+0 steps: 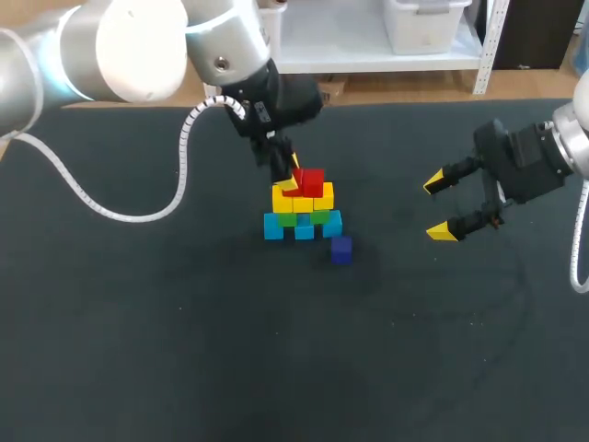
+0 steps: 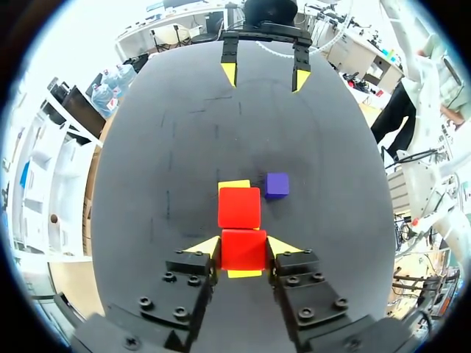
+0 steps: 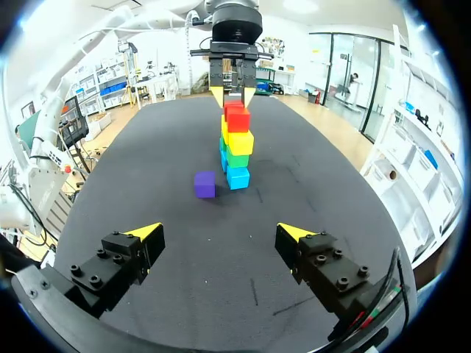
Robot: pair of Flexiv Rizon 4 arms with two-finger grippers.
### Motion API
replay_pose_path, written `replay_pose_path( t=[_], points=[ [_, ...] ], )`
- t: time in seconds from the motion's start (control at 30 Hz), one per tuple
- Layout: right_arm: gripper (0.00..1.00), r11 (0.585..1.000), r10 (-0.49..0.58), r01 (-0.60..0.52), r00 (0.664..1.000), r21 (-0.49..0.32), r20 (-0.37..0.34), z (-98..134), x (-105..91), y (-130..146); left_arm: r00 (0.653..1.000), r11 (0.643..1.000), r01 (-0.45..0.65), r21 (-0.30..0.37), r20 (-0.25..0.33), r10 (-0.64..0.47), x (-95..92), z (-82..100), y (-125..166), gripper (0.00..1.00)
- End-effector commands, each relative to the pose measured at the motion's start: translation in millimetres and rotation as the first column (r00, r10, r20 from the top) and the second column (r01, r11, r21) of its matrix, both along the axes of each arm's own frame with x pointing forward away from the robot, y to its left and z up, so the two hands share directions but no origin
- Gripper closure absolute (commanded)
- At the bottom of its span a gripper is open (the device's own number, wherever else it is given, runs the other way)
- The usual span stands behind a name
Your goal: Place the blue cubes, place green cubes on the blue cubes, place the yellow cubes on the green cubes, then place the red cubes on the yellow cubes, and place purple cube on the red cubes.
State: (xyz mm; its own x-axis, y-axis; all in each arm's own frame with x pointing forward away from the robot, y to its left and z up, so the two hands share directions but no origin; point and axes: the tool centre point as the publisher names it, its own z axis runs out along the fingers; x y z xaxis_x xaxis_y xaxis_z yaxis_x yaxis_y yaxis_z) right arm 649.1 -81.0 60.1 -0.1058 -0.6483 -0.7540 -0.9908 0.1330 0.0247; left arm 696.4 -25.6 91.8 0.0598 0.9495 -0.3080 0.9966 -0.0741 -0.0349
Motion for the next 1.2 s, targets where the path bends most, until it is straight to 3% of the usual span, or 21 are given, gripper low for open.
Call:
replay_pose_path(
  t=[0.03,1.2],
  points=[
    [0.00,1.000,0.001,-0.001,1.000,0.003,0.001,-0.9,0.7,0.2,1.000,1.000,0.002,0.003,-0.005,-0.002,2.7,-0.2,-1.5,0.60],
    [0.00,1.000,0.001,-0.001,1.000,0.003,0.001,-0.9,0.7,0.2,1.000,1.000,-0.010,0.008,-0.005,0.010,6.5,-0.7,-4.3,0.58]
  ],
)
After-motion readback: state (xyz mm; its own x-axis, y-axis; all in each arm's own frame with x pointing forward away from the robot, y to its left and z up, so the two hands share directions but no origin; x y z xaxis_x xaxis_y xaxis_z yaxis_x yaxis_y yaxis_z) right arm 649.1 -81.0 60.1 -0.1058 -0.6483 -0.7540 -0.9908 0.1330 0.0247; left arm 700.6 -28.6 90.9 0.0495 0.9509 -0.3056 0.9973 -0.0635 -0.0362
